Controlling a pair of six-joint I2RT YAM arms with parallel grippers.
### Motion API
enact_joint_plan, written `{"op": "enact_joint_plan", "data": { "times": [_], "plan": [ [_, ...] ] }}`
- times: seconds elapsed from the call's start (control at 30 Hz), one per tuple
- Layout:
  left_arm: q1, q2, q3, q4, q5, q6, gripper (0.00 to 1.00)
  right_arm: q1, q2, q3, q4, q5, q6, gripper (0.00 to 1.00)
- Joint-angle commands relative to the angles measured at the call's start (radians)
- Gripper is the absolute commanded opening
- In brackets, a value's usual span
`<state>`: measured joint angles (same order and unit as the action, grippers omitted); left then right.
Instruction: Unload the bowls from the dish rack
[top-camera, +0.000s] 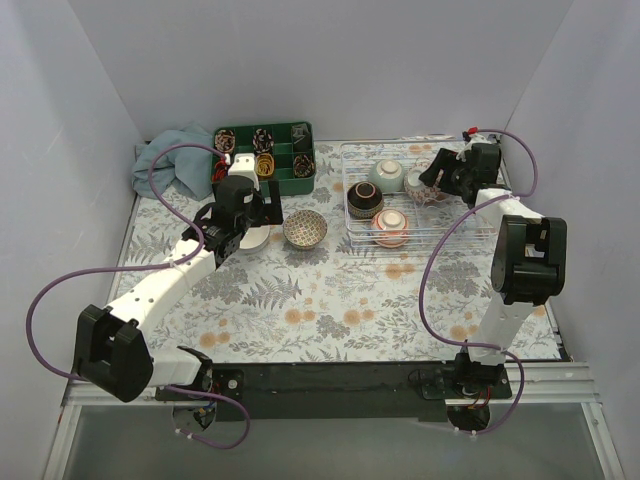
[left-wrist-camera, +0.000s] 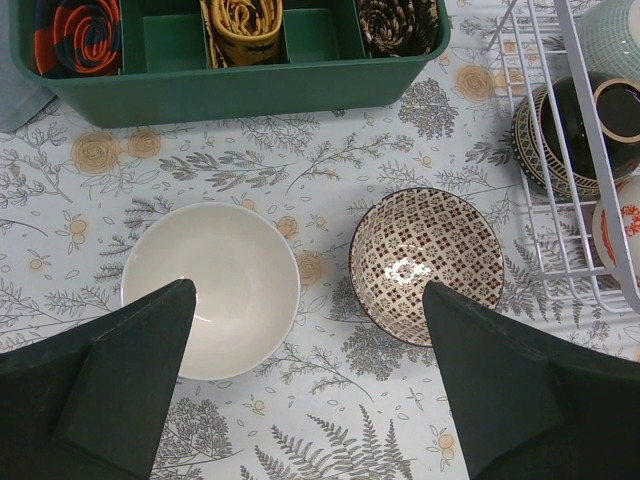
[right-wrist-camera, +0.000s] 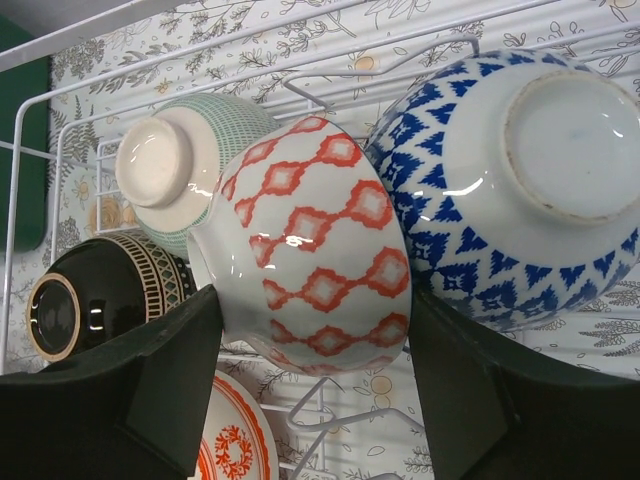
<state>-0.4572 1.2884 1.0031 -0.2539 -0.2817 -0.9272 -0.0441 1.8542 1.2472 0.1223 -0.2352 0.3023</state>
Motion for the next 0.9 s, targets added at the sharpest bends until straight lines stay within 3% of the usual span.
{"op": "enact_joint_plan", "data": {
  "times": [0.0,0.27,0.67,0.87],
  "plan": [
    [0.003,-0.009,-0.008,0.013,-0.022,0.016,0.98,0.012,-0.036,-0.008,0.011,0.022,-0.035,0.63],
    [0.003,-0.014,-0.008,0.013,-0.025,0.016,0.98,0.039,-0.122,-0.019,-0.003,0.059,-0.092,0.29],
    [0.003,-0.021,-0.006,0.013,-0.025,0.019,0.98,0.124,-0.243,-0.023,-0.047,0.178,-0.226,0.15],
    [0.005,-0.021,-0.004,0.012,-0.019,0.016,0.98,0.194,-0.314,-0.029,-0.081,0.273,-0.299,0.13]
  ]
}}
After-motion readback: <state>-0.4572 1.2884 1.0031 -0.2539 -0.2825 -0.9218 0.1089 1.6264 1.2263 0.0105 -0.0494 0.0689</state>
